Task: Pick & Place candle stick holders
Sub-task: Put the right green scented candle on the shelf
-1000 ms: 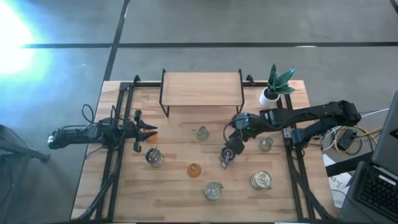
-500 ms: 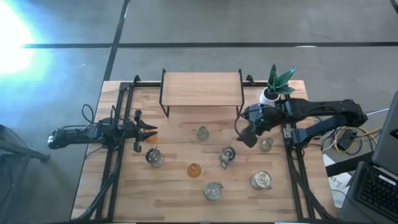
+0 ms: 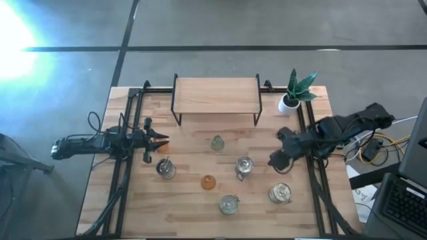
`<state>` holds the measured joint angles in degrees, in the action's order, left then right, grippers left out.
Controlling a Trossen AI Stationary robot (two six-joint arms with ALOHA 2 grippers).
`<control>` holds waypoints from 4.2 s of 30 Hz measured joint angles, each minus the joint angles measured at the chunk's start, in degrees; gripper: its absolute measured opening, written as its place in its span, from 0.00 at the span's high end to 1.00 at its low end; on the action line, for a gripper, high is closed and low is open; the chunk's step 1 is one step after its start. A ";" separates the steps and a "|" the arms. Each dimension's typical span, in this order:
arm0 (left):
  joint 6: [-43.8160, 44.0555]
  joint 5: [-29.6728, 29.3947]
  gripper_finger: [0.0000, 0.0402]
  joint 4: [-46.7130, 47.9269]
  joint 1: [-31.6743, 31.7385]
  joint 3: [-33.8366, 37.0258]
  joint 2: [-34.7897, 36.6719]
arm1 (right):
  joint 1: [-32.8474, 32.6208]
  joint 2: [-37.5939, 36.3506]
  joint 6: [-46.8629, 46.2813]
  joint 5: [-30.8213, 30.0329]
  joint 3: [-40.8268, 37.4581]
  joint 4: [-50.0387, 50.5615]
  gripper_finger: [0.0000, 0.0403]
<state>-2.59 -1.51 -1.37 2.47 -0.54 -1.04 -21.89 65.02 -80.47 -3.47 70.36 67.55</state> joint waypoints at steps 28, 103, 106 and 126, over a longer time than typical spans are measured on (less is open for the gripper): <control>0.02 -15.43 0.77 -1.03 0.01 -0.04 -0.15 | -15.93 5.47 -10.84 -3.56 -0.43 2.16 0.02; 0.02 -15.54 0.77 -1.62 -0.01 0.02 -0.25 | -20.40 19.01 -10.33 3.30 -1.57 1.79 0.02; 0.02 -15.54 0.77 -1.63 -0.01 0.02 -0.26 | -21.12 20.01 -9.46 3.37 -1.61 1.23 0.02; 0.02 -15.55 0.77 -1.64 -0.01 0.02 -0.24 | -23.63 21.89 -4.32 2.08 -4.96 -3.92 0.02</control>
<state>-2.57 -17.06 -3.01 2.46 -0.51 -1.28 -45.52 86.91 -84.79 -1.38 65.40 63.63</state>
